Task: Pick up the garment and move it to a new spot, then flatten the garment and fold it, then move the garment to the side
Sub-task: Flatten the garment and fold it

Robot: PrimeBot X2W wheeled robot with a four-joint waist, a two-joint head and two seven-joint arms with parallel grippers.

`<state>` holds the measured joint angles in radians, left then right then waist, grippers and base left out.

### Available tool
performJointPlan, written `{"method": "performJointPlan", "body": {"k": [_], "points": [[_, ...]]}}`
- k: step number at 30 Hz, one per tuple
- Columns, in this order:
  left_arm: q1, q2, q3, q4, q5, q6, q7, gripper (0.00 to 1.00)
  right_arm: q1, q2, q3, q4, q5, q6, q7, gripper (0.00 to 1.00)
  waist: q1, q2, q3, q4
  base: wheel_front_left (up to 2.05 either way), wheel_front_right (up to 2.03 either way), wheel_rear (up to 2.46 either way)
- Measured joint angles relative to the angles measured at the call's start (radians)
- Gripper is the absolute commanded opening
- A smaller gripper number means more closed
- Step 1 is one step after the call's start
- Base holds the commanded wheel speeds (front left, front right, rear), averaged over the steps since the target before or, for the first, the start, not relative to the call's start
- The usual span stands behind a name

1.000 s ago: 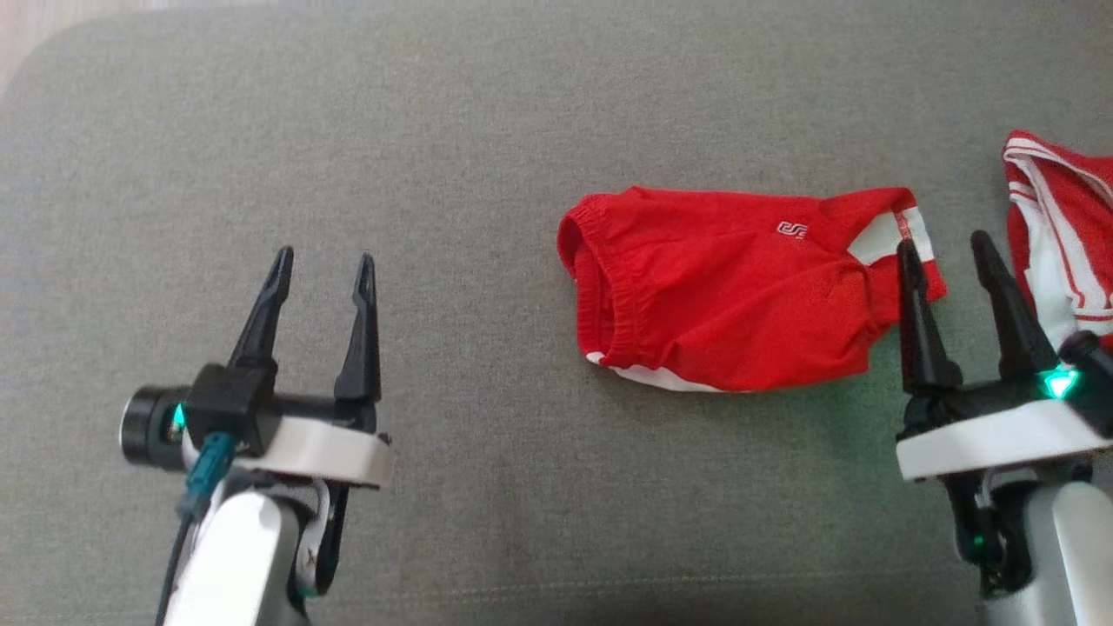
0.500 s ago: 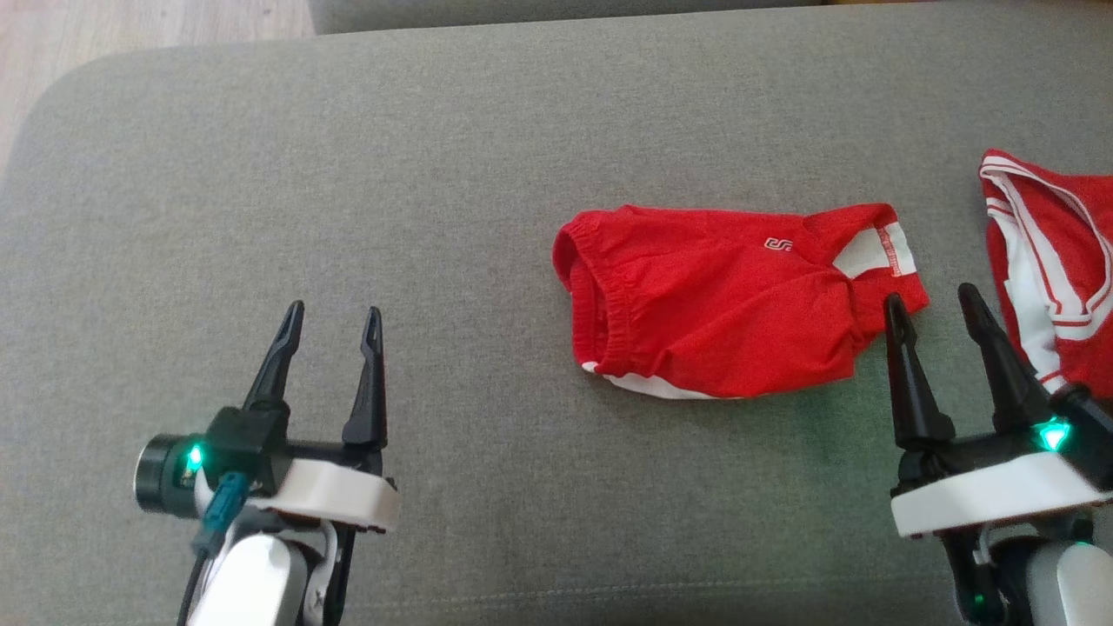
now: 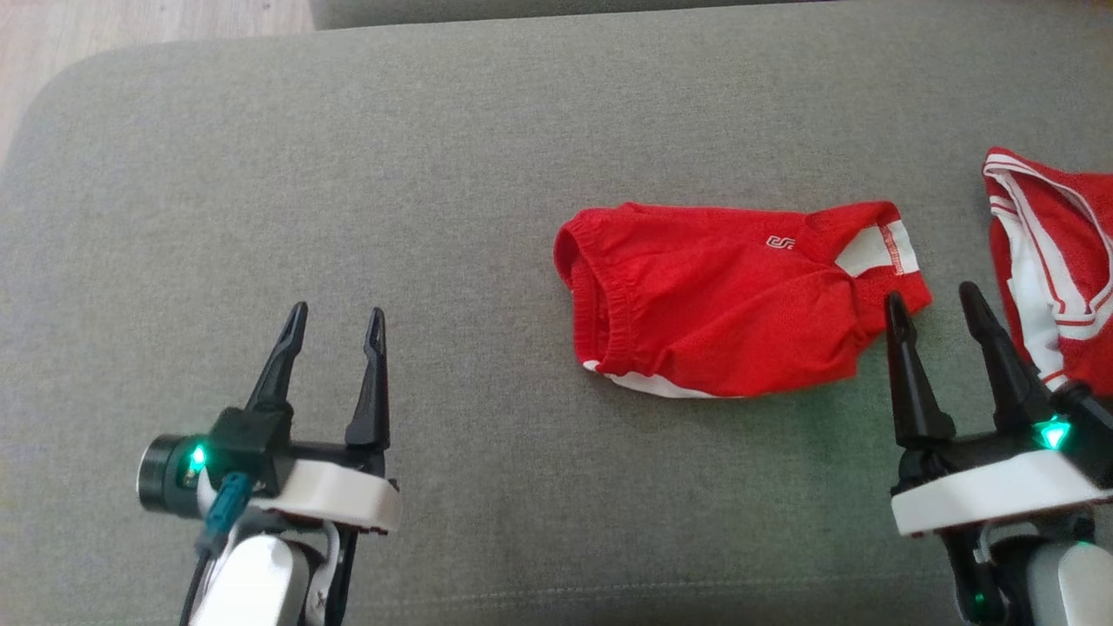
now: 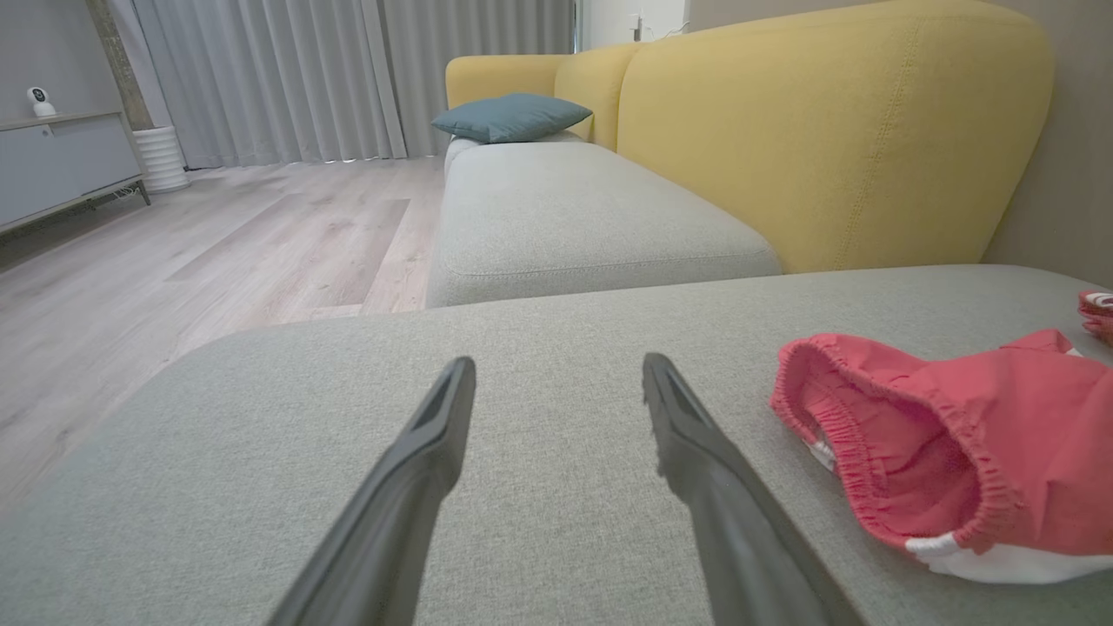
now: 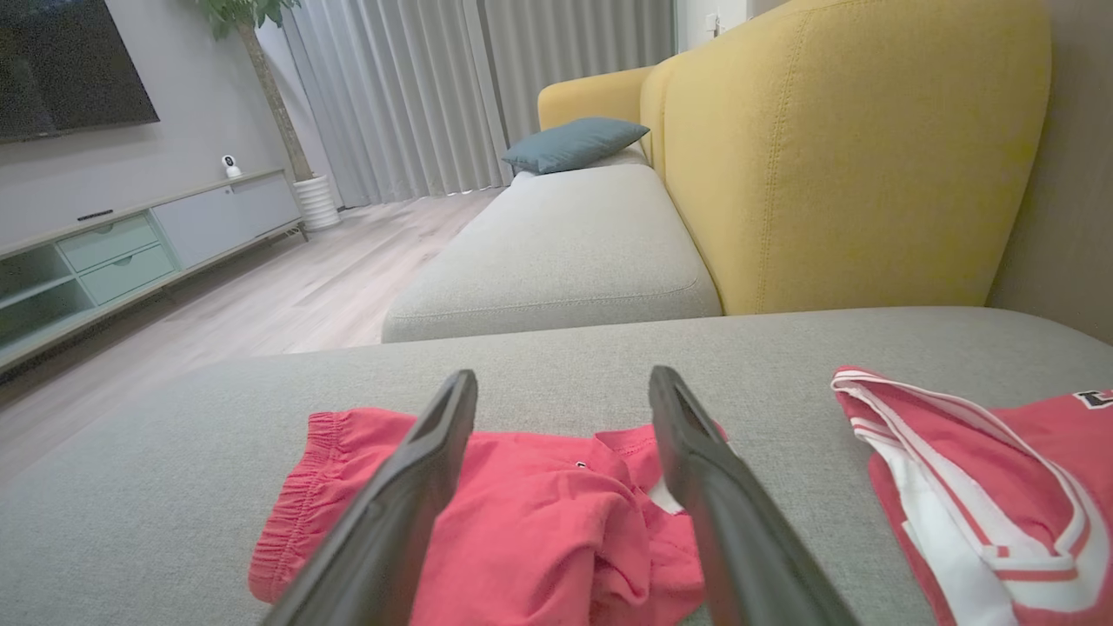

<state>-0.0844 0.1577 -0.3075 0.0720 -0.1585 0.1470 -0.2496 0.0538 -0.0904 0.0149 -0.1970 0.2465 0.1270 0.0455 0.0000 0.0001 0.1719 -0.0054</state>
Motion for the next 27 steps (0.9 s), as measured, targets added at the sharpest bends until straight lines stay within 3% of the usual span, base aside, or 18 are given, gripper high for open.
{"method": "performJointPlan", "body": {"k": [9, 19, 27], "points": [[-0.005, 0.000, -0.020, -0.001, 0.000, -0.014, 0.000, 1.00, 0.000, 0.000, -0.004, 0.000, 0.000, 0.000, 0.000, 1.00, 0.0000, 0.0000, 0.014, 0.001, 0.00, 0.00, 0.00], [-0.139, -0.072, -0.274, 0.099, 0.010, -0.199, 0.117, 1.00, -0.007, 0.000, 0.005, 0.005, 0.009, 0.000, 0.001, 1.00, 0.0000, 0.0000, 0.063, -0.022, 0.00, 0.00, 0.00], [-0.242, -0.094, -0.325, 0.265, -0.039, -0.226, 0.149, 1.00, -0.041, 0.003, 0.010, 0.020, 0.019, 0.000, -0.002, 1.00, 0.0000, 0.0000, 0.096, -0.083, 0.00, 0.00, 0.00]]}}
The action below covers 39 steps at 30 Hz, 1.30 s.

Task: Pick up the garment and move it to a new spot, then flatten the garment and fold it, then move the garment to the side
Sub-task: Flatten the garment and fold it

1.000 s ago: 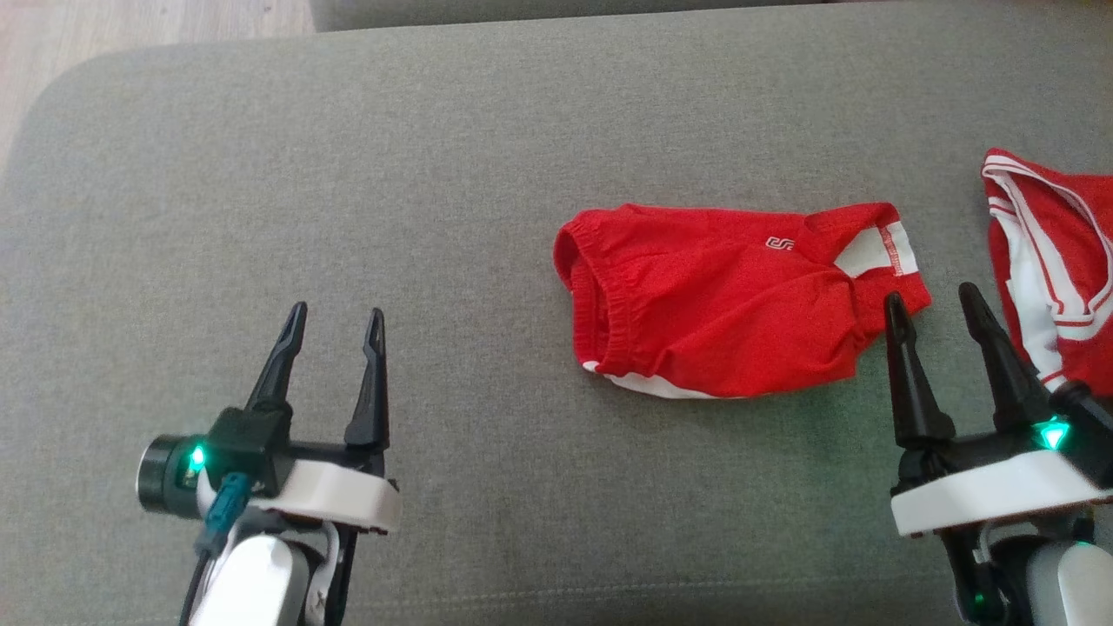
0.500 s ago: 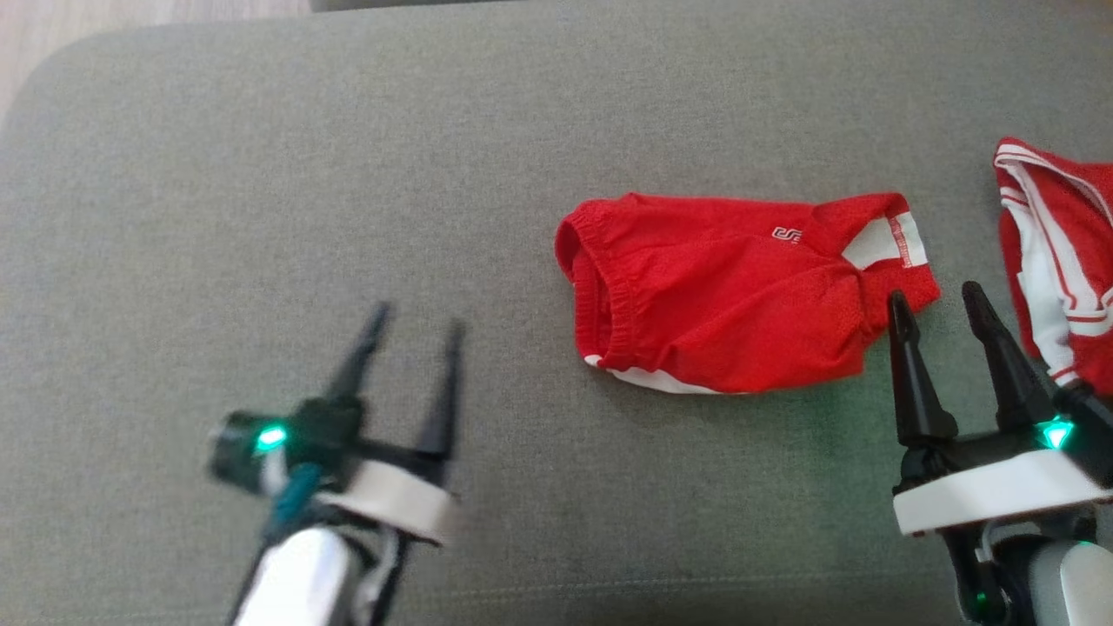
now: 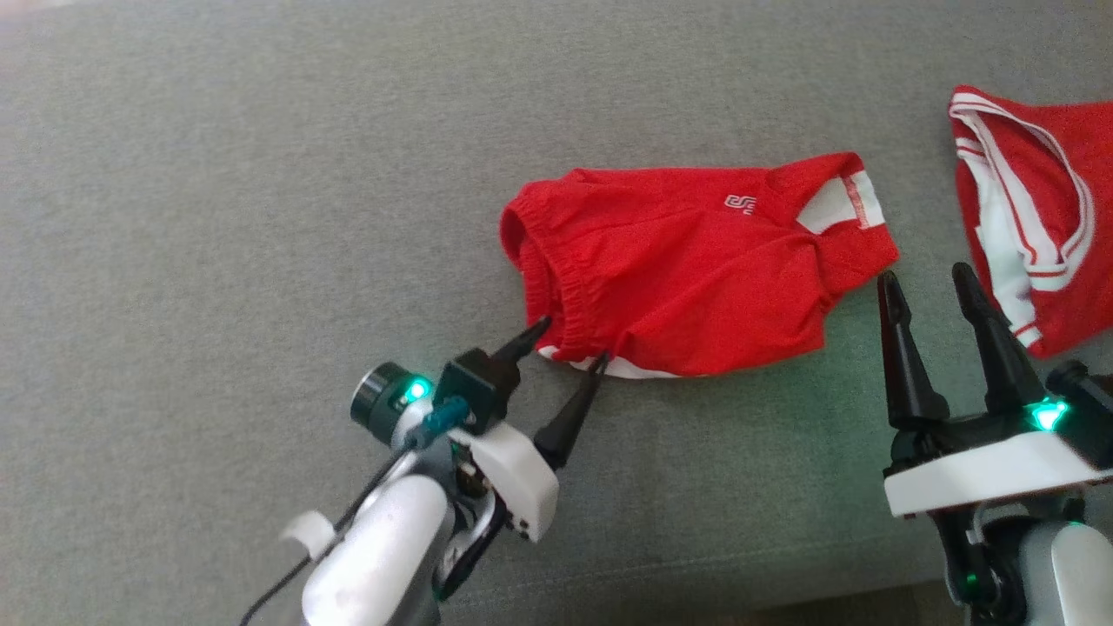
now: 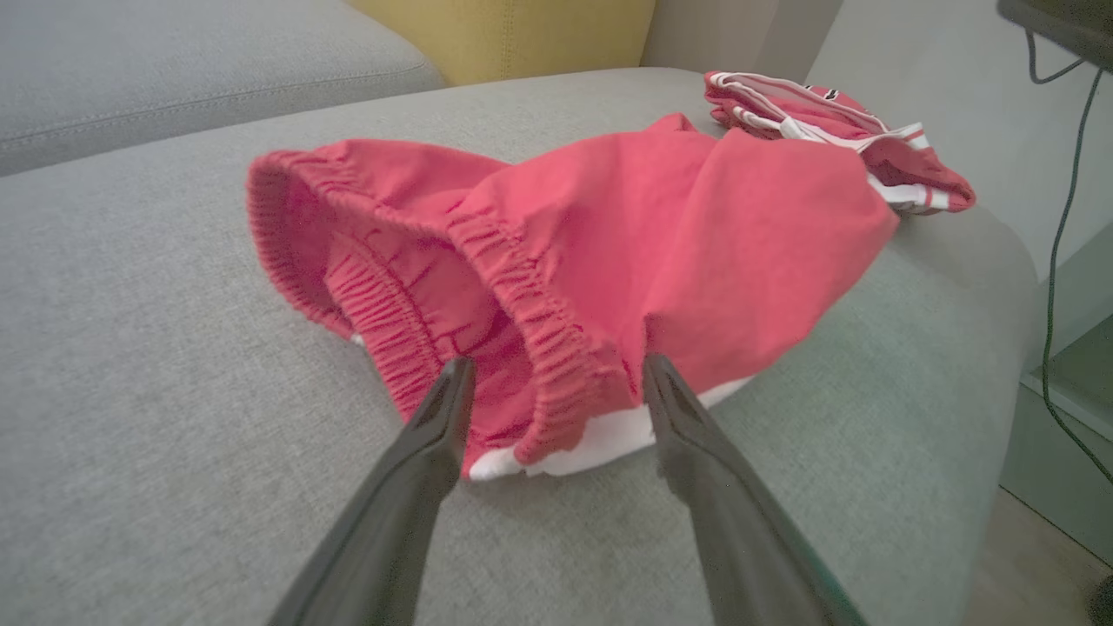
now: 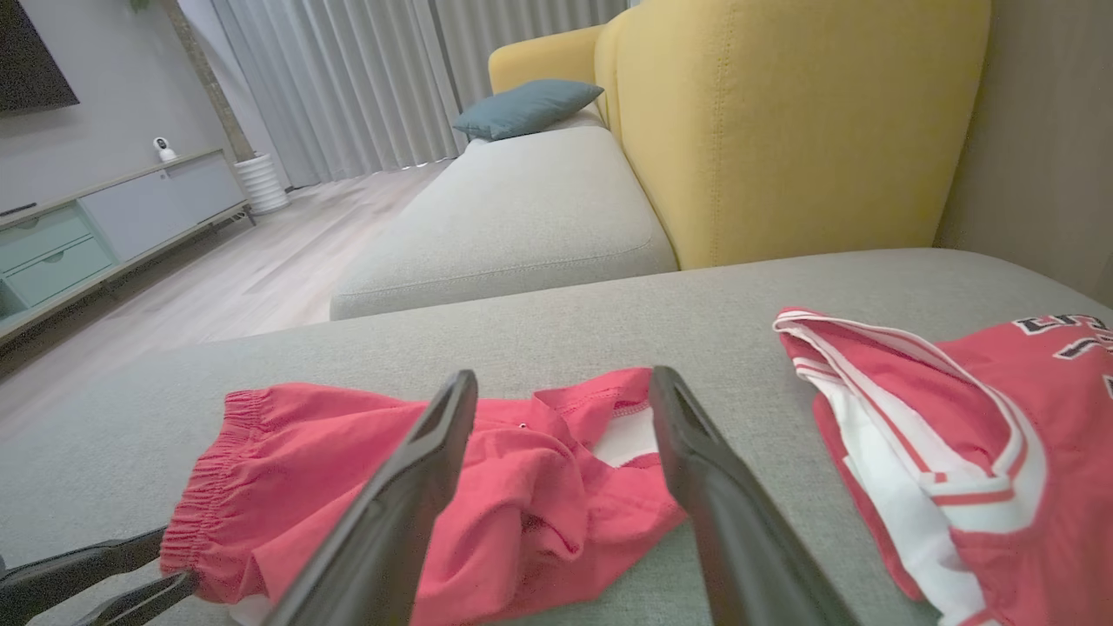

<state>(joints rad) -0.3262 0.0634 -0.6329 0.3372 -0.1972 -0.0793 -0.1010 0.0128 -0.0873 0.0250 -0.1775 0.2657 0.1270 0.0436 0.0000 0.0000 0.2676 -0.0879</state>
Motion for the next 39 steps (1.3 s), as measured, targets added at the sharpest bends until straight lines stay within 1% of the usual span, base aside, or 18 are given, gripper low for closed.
{"method": "performJointPlan", "body": {"k": [2, 3, 4, 8, 11, 15, 18, 21, 25, 28, 31, 32, 34, 39], "points": [[-0.027, -0.004, 0.000, 0.031, -0.018, -0.001, 0.000, 1.00, -0.001, 0.002, 0.000, 0.004, 0.006, 0.000, -0.006, 1.00, 0.0000, 0.0000, 0.005, -0.013, 0.00, 0.00, 0.00], [-0.038, -0.005, -0.002, 0.045, -0.035, -0.005, 0.000, 0.70, 0.000, 0.004, 0.000, 0.007, 0.007, 0.000, -0.008, 1.00, 0.0000, 0.0000, 0.006, -0.019, 0.00, 0.00, 0.00], [-0.049, -0.005, -0.003, 0.058, -0.046, -0.010, 0.000, 0.00, 0.000, 0.006, -0.002, 0.009, 0.007, 0.000, -0.009, 1.00, 0.0000, 0.0000, 0.008, -0.024, 0.00, 0.00, 0.00], [-0.073, -0.006, -0.005, 0.066, -0.082, -0.018, -0.027, 0.00, 0.000, 0.009, -0.003, 0.012, 0.013, 0.000, -0.010, 1.00, 0.0000, 0.0000, 0.011, -0.031, 0.00, 0.00, 0.00], [-0.076, -0.007, -0.015, 0.026, -0.097, -0.021, -0.045, 0.00, 0.000, 0.011, -0.007, 0.014, 0.016, 0.000, -0.010, 1.00, 0.0000, 0.0000, 0.011, -0.023, 0.00, 0.00, 0.00], [-0.069, -0.005, -0.035, -0.068, -0.106, -0.026, -0.040, 0.00, 0.000, 0.012, -0.010, 0.021, 0.018, 0.000, -0.010, 1.00, 0.0000, 0.0000, 0.005, -0.003, 0.00, 0.00, 0.00], [-0.050, 0.005, -0.036, -0.156, -0.115, -0.026, -0.015, 0.00, 0.000, 0.012, -0.012, 0.025, 0.027, 0.000, -0.010, 1.00, 0.0000, 0.0000, -0.002, 0.014, 0.00, 0.00, 0.00], [-0.010, 0.023, -0.040, -0.254, -0.126, -0.016, 0.021, 0.00, 0.002, 0.014, -0.016, 0.028, 0.027, 0.000, -0.010, 1.00, 0.0000, 0.0000, -0.013, 0.029, 0.00, 0.00, 0.00], [0.043, 0.047, -0.038, -0.382, -0.136, 0.018, 0.069, 0.00, 0.004, 0.015, -0.019, 0.029, 0.035, 0.000, -0.010, 1.00, 0.0000, 0.0000, -0.023, 0.048, 0.00, 0.00, 0.00], [0.064, 0.066, -0.016, -0.460, -0.142, 0.059, 0.100, 0.00, 0.005, 0.016, -0.021, 0.029, 0.035, 0.000, -0.009, 1.00, 0.0000, 0.0000, -0.026, 0.057, 0.00, 0.00, 0.00], [0.085, 0.083, 0.036, -0.513, -0.156, 0.108, 0.118, 0.00, 0.009, 0.017, -0.021, 0.029, 0.036, 0.000, -0.008, 1.00, 0.0000, 0.0000, -0.026, 0.060, 0.00, 0.00, 0.00], [0.100, 0.095, 0.073, -0.528, -0.158, 0.135, 0.123, 0.00, 0.016, 0.017, -0.023, 0.029, 0.043, 0.000, -0.008, 1.00, 0.0000, 0.0000, -0.025, 0.060, 0.00, 0.00, 0.00], [0.114, 0.104, 0.108, -0.524, -0.172, 0.159, 0.127, 0.00, 0.020, 0.018, -0.024, 0.029, 0.044, 0.000, -0.007, 1.00, 0.0000, 0.0000, -0.023, 0.060, 0.00, 0.00, 0.00], [0.120, 0.115, 0.172, -0.430, -0.203, 0.185, 0.118, 0.00, 0.019, 0.018, -0.025, 0.030, 0.051, 0.000, -0.003, 1.00, 0.0000, 0.0000, -0.017, 0.054, 0.00, 0.00, 0.00]]}}
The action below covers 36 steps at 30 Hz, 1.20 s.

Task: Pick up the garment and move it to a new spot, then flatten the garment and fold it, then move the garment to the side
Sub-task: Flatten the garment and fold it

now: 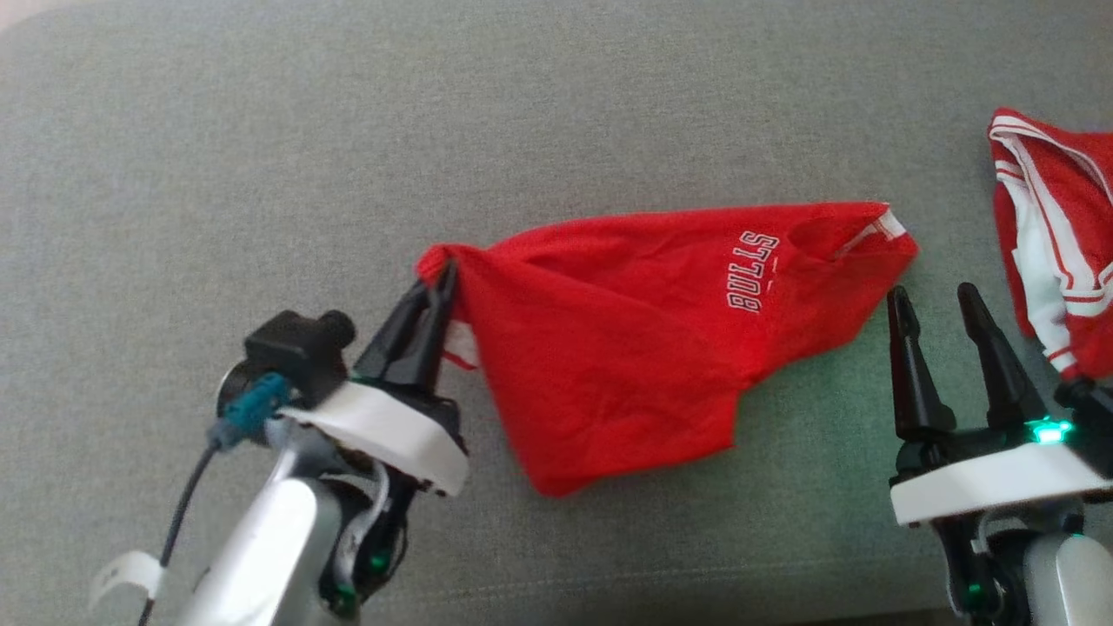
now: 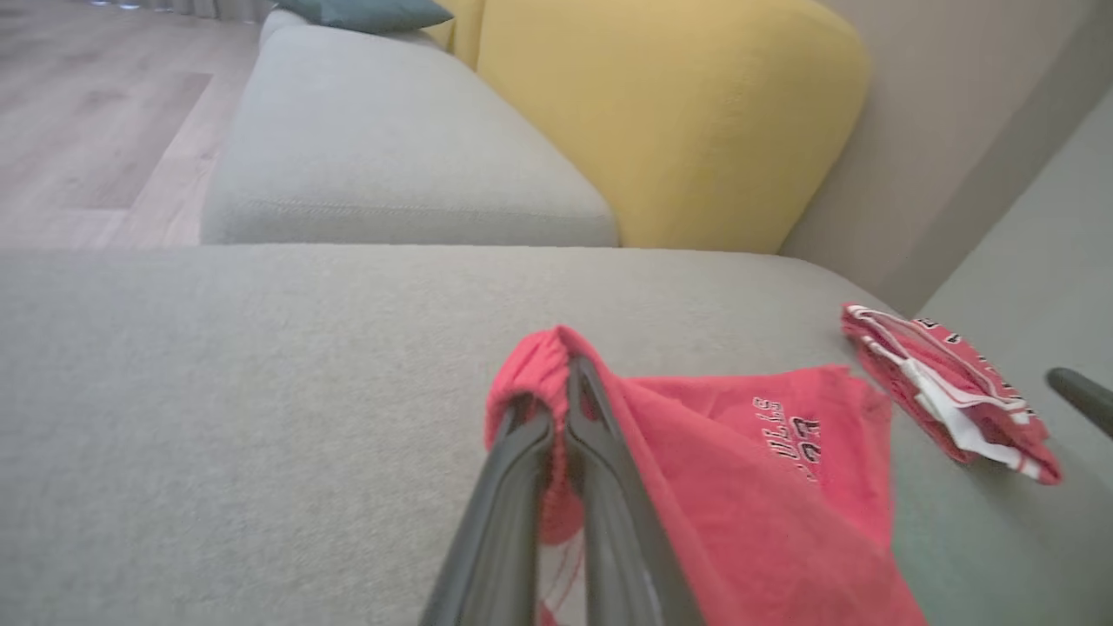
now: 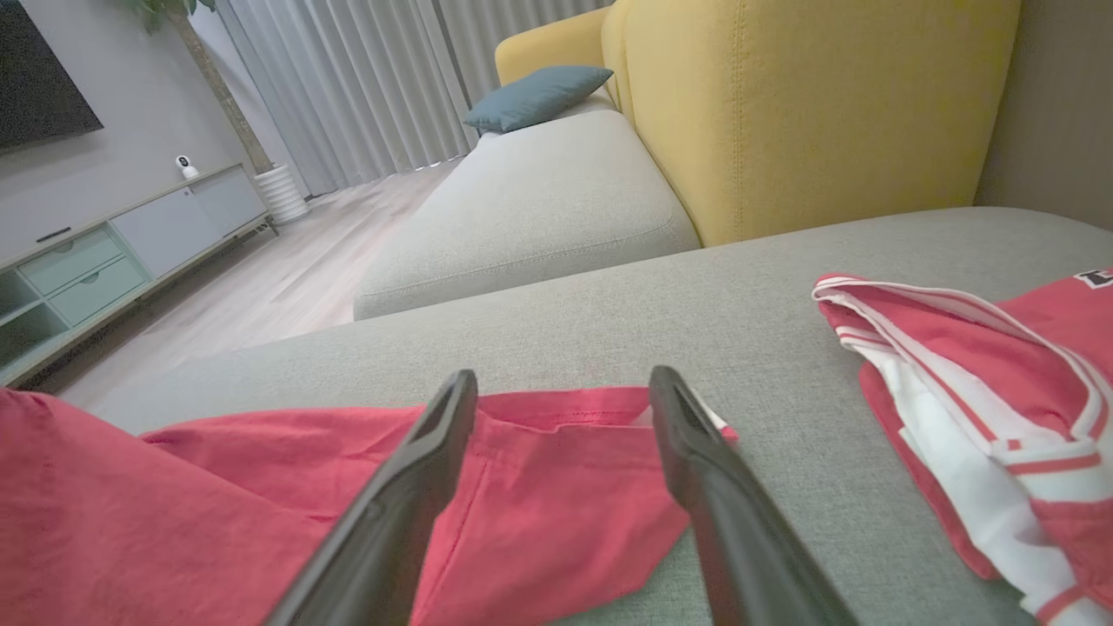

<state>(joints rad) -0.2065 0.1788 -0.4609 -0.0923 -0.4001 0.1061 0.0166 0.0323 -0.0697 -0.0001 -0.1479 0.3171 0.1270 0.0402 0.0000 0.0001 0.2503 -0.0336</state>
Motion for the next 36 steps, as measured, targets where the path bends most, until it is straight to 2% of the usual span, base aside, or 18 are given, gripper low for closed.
{"method": "performJointPlan", "body": {"k": [7, 12, 13, 14, 18, 24, 30, 36], "points": [[-0.027, -0.006, 0.068, 0.208, -0.045, 0.008, -0.064, 0.00, -0.002, 0.000, 0.002, 0.000, 0.006, 0.000, 0.005, 1.00, 0.0000, 0.0000, 0.020, -0.006, 0.00, 0.00, 0.00], [-0.114, -0.026, 0.094, 0.387, -0.069, -0.026, -0.134, 0.00, -0.005, -0.001, 0.006, 0.000, 0.013, 0.000, 0.005, 1.00, 0.0000, 0.0000, 0.032, -0.018, 0.00, 0.00, 0.00], [-0.126, -0.029, 0.093, 0.413, -0.069, -0.032, -0.143, 0.43, -0.005, -0.001, 0.007, 0.000, 0.013, 0.000, 0.005, 1.00, 0.0000, 0.0000, 0.032, -0.020, 0.00, 0.00, 0.00], [-0.135, -0.032, 0.093, 0.435, -0.069, -0.036, -0.153, 1.00, -0.005, -0.001, 0.008, 0.000, 0.013, 0.000, 0.005, 1.00, 0.0000, 0.0000, 0.033, -0.022, 0.00, 0.00, 0.00], [-0.146, -0.037, 0.088, 0.498, -0.053, -0.040, -0.208, 1.00, -0.006, -0.002, 0.011, -0.003, 0.010, 0.000, 0.006, 1.00, 0.0000, 0.0000, 0.030, -0.025, 0.00, 0.00, 0.00], [-0.138, -0.005, 0.091, 0.470, 0.042, 0.035, -0.257, 1.00, -0.016, -0.012, 0.022, -0.016, 0.001, 0.000, 0.006, 1.00, 0.0000, 0.0000, 0.017, -0.017, 0.00, 0.00, 0.00], [-0.046, 0.016, 0.121, 0.348, 0.114, 0.095, -0.266, 1.00, -0.023, -0.021, 0.026, -0.032, -0.012, 0.000, 0.017, 1.00, 0.0000, 0.0000, -0.009, -0.002, 0.00, 0.00, 0.00], [0.031, 0.021, 0.129, 0.186, 0.175, 0.118, -0.266, 1.00, -0.020, -0.038, 0.030, -0.038, -0.019, 0.000, 0.024, 1.00, 0.0000, 0.0000, -0.035, 0.011, 0.00, 0.00, 0.00]]}}
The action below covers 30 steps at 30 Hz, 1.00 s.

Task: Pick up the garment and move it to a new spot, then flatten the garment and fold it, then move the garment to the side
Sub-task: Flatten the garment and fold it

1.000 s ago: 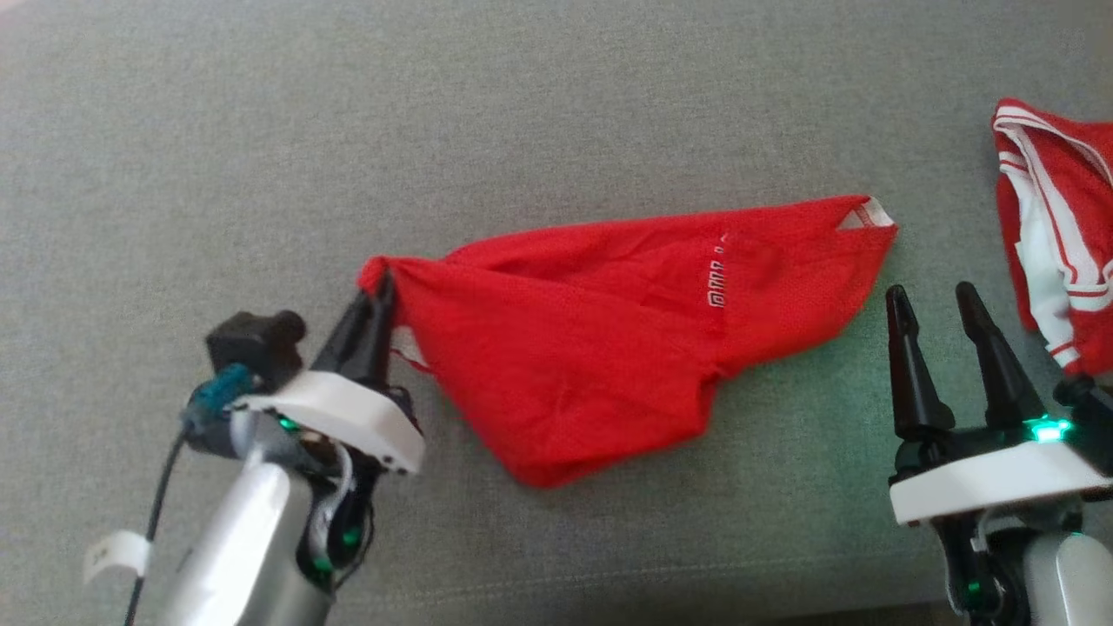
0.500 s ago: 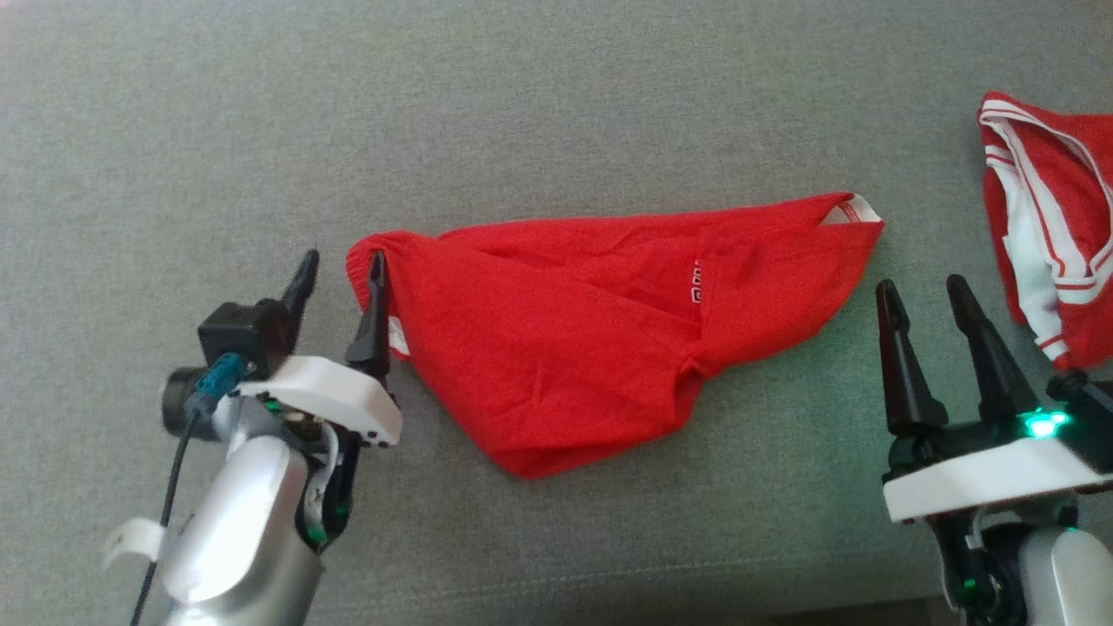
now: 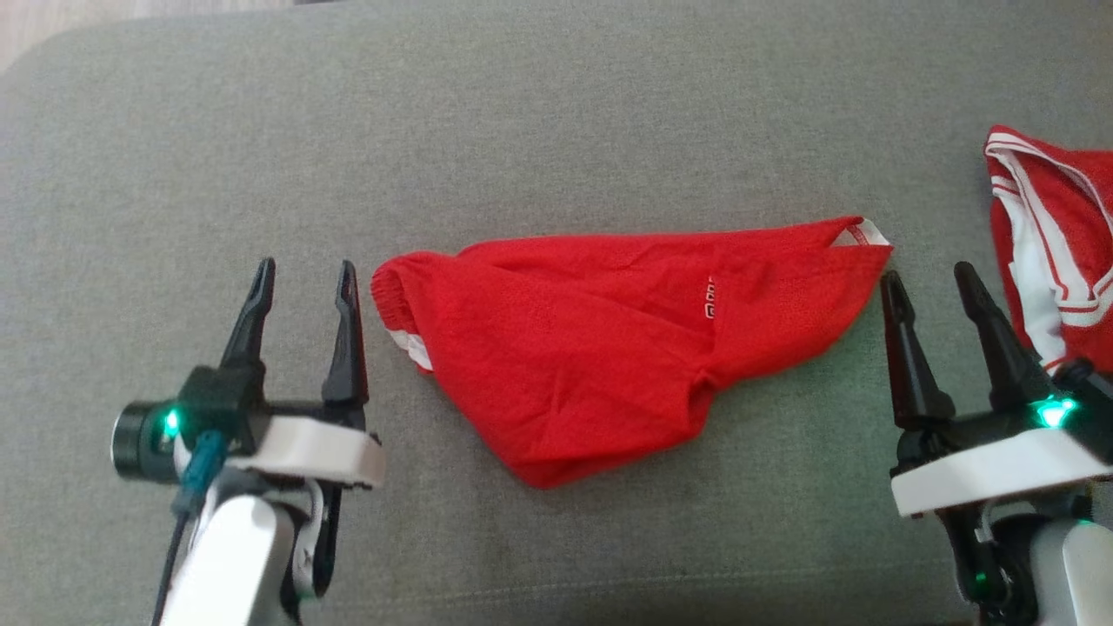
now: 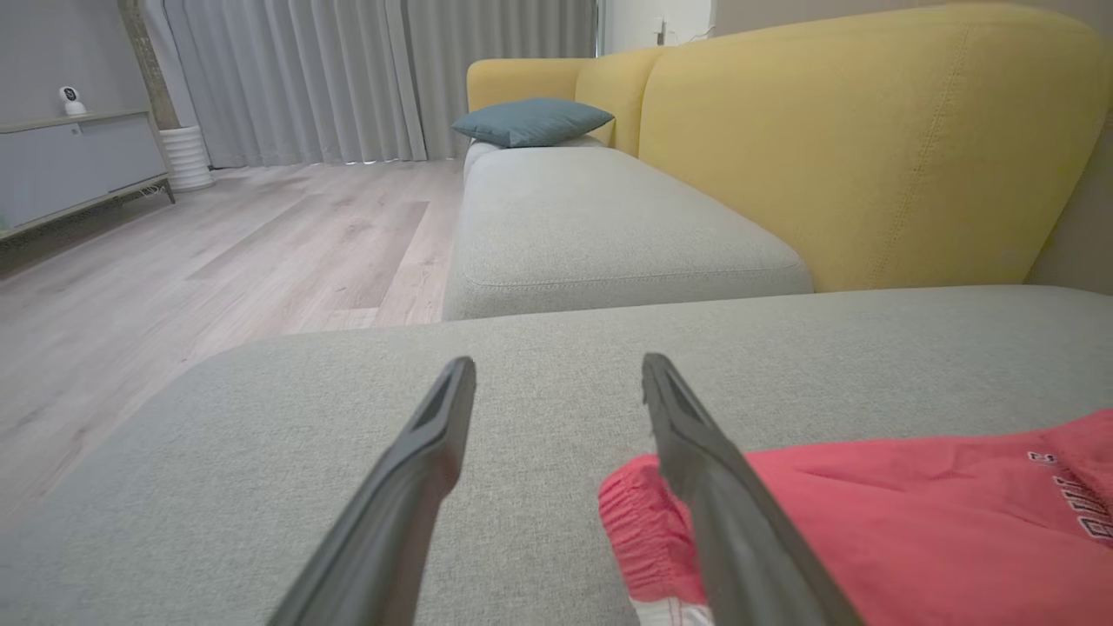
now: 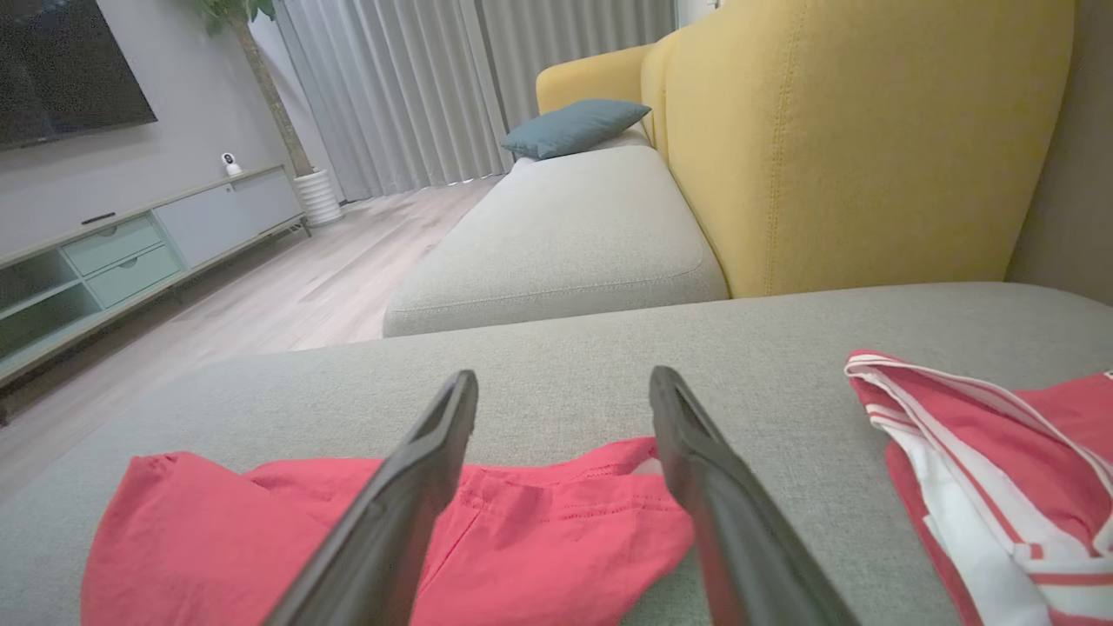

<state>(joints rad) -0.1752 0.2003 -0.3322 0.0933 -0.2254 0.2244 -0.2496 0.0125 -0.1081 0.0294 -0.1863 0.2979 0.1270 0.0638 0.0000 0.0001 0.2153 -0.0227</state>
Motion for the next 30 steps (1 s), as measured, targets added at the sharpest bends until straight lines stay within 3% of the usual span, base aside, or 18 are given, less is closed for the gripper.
{"method": "performJointPlan", "body": {"k": [6, 21, 30], "points": [[0.069, 0.000, 0.001, -0.067, 0.021, 0.006, 0.000, 1.00, 0.007, 0.000, 0.004, -0.011, 0.000, 0.000, 0.017, 1.00, 0.0000, 0.0000, -0.016, 0.005, 0.00, 0.00, 0.00], [0.087, -0.005, 0.005, -0.083, 0.027, 0.005, 0.000, 1.00, 0.025, -0.009, 0.019, -0.016, -0.012, 0.000, 0.040, 1.00, 0.0000, 0.0000, -0.020, 0.007, 0.00, 0.00, 0.00], [0.072, -0.017, 0.012, -0.083, 0.031, -0.006, 0.000, 1.00, 0.023, -0.064, 0.243, 0.066, -0.035, 0.000, 0.107, 1.00, 0.0000, 0.0000, 0.010, 0.028, 0.00, 0.00, 0.00]]}}
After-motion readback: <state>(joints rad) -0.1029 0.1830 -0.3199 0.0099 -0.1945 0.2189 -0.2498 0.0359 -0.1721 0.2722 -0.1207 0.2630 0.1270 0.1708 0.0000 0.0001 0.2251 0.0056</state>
